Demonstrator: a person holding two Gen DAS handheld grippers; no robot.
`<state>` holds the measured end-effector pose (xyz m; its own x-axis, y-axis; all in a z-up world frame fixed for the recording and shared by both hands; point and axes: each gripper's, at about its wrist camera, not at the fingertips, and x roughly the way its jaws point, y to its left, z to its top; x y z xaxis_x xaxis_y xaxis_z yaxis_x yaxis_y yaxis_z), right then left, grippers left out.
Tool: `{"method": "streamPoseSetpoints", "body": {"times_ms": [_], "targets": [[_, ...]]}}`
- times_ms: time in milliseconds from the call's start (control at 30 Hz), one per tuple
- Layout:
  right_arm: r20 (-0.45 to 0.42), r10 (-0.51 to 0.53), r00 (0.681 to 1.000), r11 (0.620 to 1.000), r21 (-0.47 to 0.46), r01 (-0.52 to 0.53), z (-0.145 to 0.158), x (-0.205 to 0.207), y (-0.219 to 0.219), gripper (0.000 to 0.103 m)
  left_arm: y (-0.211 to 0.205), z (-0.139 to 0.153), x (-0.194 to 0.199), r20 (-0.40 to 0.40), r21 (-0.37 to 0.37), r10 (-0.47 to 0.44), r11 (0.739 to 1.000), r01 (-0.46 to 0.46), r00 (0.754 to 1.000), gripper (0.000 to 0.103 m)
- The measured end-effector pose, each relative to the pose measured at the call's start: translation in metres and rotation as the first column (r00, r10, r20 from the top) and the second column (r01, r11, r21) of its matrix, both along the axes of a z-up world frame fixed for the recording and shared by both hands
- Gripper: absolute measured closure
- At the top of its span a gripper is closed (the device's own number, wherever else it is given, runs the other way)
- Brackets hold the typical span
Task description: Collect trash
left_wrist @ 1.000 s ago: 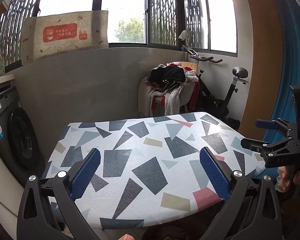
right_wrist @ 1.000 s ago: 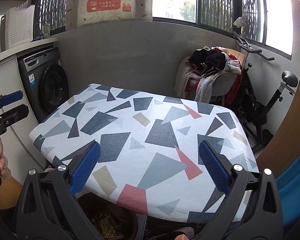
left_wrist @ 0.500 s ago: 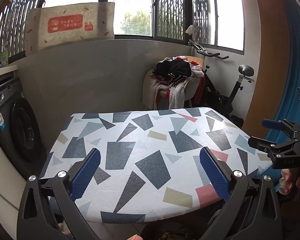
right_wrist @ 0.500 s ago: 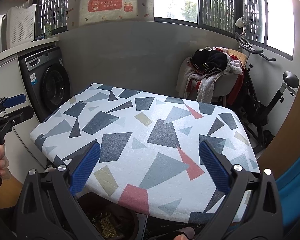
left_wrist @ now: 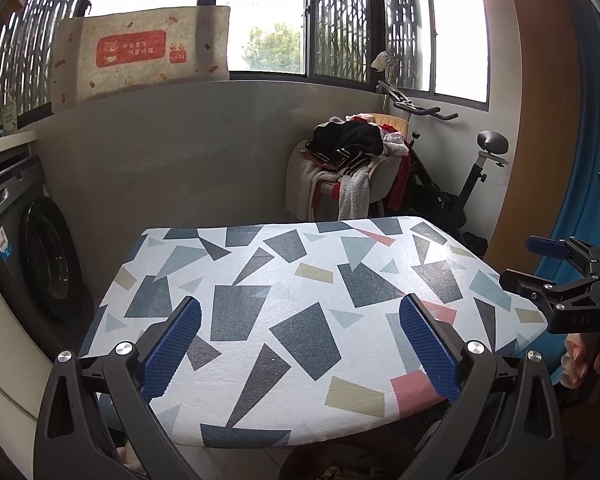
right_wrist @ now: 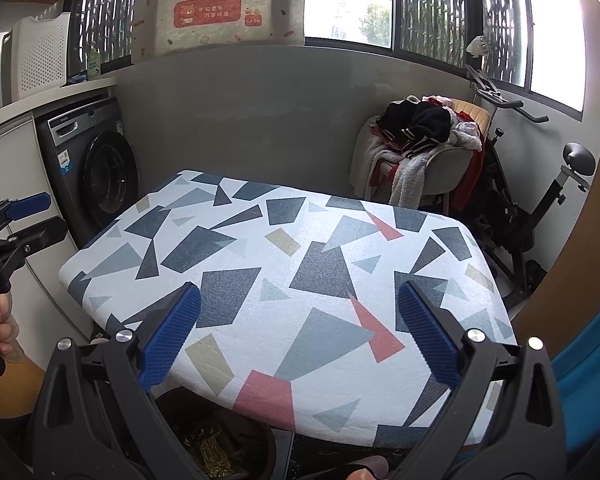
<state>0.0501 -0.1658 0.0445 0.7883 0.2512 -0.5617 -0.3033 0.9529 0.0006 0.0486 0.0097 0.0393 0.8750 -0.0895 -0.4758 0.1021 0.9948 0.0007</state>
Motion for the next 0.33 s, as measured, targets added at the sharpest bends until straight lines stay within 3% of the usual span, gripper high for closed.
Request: {"method": "streamPoseSetpoints", "body": {"times_ms": [333], "targets": [[-0.002,-0.002,1.0,1.0,0.002,0.002,0.0009,0.0007,-0.0028,0.006,-0.0009,-0.0009,0.0031,-0.018,0.012,0.007,1.0,-0.007,1.0,0.006]]}}
